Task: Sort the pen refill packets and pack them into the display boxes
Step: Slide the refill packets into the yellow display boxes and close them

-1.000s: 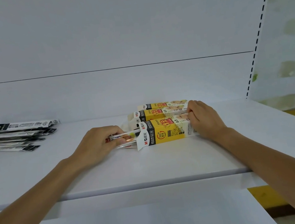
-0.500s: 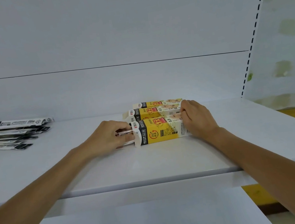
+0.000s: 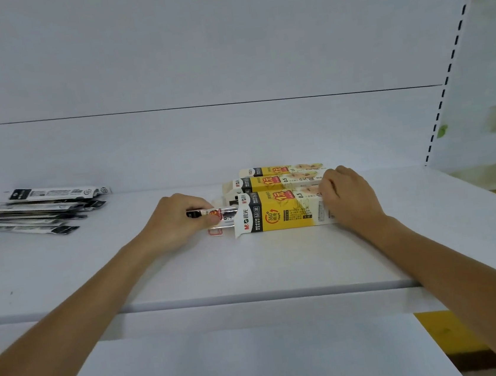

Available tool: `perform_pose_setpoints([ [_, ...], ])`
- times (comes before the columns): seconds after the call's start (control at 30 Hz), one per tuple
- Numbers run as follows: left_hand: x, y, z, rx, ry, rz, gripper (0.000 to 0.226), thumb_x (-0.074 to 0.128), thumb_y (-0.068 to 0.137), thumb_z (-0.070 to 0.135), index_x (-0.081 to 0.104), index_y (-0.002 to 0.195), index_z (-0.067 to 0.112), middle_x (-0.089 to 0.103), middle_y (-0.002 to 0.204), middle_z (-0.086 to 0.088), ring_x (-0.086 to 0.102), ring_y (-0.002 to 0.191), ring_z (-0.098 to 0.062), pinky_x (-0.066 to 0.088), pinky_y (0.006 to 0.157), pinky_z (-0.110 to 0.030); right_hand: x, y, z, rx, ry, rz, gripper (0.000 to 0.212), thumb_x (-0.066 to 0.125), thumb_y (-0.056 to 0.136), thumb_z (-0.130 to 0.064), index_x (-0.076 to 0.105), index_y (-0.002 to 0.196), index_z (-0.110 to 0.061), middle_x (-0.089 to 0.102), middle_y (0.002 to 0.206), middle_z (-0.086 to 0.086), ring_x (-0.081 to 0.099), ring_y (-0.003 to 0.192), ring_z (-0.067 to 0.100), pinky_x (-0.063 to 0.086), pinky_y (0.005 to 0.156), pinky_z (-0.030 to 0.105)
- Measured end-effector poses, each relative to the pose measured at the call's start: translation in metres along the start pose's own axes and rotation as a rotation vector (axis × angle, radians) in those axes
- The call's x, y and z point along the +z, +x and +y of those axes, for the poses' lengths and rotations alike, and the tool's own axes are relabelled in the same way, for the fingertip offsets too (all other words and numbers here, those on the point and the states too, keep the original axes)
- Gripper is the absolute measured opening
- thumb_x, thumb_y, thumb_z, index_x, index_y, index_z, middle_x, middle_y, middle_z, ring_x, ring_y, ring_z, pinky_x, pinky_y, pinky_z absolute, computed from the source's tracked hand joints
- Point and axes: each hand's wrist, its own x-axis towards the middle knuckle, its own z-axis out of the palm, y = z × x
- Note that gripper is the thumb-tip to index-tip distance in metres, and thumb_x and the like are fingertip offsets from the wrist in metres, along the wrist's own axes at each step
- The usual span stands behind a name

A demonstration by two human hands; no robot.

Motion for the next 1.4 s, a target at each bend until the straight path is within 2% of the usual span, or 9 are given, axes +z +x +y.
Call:
perform_pose_setpoints([
  [0.2, 0.010, 0.005, 0.025, -0.013, -0.144, -0.105, 0.012, 0.073, 0.079, 0.017, 0.073, 0.091, 0.014, 0.061, 0.056, 0.015, 0.056, 0.045, -0.003, 0.044, 0.050, -0.009, -0.005, -0.006, -0.008, -0.076, -0.123, -0.018, 0.022, 0.032, 0.093, -0.015, 0.043, 0.076, -0.008, 0.043, 0.078, 0.005, 0.044, 0.079, 0.026, 0.035, 0.062, 0.033],
  [0.3, 0.000, 0.002, 0.018, -0.020, -0.123, -0.146, 0.020, 0.071, 0.081, 0.025, 0.070, 0.101, 0.023, 0.068, 0.082, 0.012, 0.064, 0.071, -0.002, 0.042, 0.059, -0.006, -0.009, -0.008, -0.008, -0.096, -0.192, -0.035, 0.025, 0.031, 0.094, -0.015, 0.049, 0.083, -0.003, 0.046, 0.083, 0.007, 0.045, 0.080, 0.025, 0.039, 0.063, 0.035],
  [0.5, -0.007, -0.007, -0.006, -0.066, -0.135, -0.048, 0.012, 0.067, 0.084, 0.022, 0.069, 0.075, 0.031, 0.070, 0.081, 0.003, 0.057, 0.073, -0.008, 0.037, 0.067, -0.015, -0.007, -0.007, -0.008, -0.044, -0.125, -0.017, 0.020, 0.037, 0.093, -0.012, 0.044, 0.075, -0.006, 0.047, 0.078, 0.006, 0.045, 0.078, 0.025, 0.040, 0.060, 0.035],
  [0.6, -0.001, -0.008, -0.007, -0.064, -0.215, 0.000, 0.011, 0.070, 0.083, 0.022, 0.072, 0.073, 0.027, 0.072, 0.081, -0.003, 0.056, 0.072, -0.011, 0.036, 0.070, -0.025, -0.005, -0.005, -0.007, -0.032, -0.119, -0.010, 0.021, 0.037, 0.093, -0.013, 0.044, 0.075, -0.006, 0.046, 0.077, 0.006, 0.044, 0.076, 0.023, 0.035, 0.059, 0.032],
  [0.83, 0.001, -0.003, -0.007, -0.089, -0.308, -0.031, 0.007, 0.071, 0.081, 0.020, 0.076, 0.077, 0.021, 0.074, 0.086, -0.009, 0.059, 0.079, -0.013, 0.037, 0.077, -0.028, -0.006, -0.008, -0.010, -0.073, -0.185, -0.017, 0.020, 0.035, 0.094, -0.010, 0.049, 0.081, -0.004, 0.049, 0.084, 0.009, 0.047, 0.084, 0.027, 0.044, 0.064, 0.037],
  [1.03, 0.014, 0.005, 0.003, -0.101, -0.355, -0.066, 0.012, 0.068, 0.083, 0.013, 0.075, 0.079, 0.022, 0.070, 0.067, 0.008, 0.057, 0.061, -0.001, 0.042, 0.064, -0.016, -0.004, -0.007, -0.010, -0.041, -0.148, -0.020, 0.021, 0.033, 0.095, -0.014, 0.043, 0.078, -0.009, 0.044, 0.082, 0.003, 0.043, 0.083, 0.022, 0.034, 0.064, 0.031],
  [1.13, 0.024, 0.010, 0.010, -0.152, -0.430, -0.096, 0.015, 0.064, 0.086, 0.008, 0.074, 0.096, 0.013, 0.071, 0.074, 0.005, 0.059, 0.065, -0.006, 0.053, 0.061, -0.019, -0.004, -0.007, -0.011, -0.043, -0.159, -0.023, 0.021, 0.032, 0.096, -0.015, 0.042, 0.079, -0.010, 0.043, 0.082, 0.002, 0.040, 0.082, 0.019, 0.032, 0.064, 0.030],
  [1.23, 0.032, 0.015, 0.015, -0.191, -0.419, -0.134, 0.019, 0.060, 0.088, 0.005, 0.073, 0.099, 0.013, 0.068, 0.074, 0.002, 0.056, 0.063, -0.010, 0.049, 0.060, -0.021, -0.004, -0.007, -0.012, -0.041, -0.150, -0.023, 0.021, 0.032, 0.096, -0.016, 0.041, 0.078, -0.009, 0.042, 0.083, 0.002, 0.038, 0.081, 0.018, 0.031, 0.064, 0.030],
  [1.4, 0.036, 0.026, 0.018, -0.274, -0.373, -0.201, 0.043, 0.055, 0.088, 0.000, 0.075, 0.058, 0.024, 0.059, 0.055, 0.003, 0.038, 0.043, -0.009, 0.025, 0.040, -0.014, -0.003, -0.006, -0.011, -0.036, -0.161, -0.031, 0.019, 0.032, 0.096, -0.015, 0.040, 0.079, -0.010, 0.042, 0.084, 0.003, 0.040, 0.084, 0.020, 0.031, 0.065, 0.030],
])
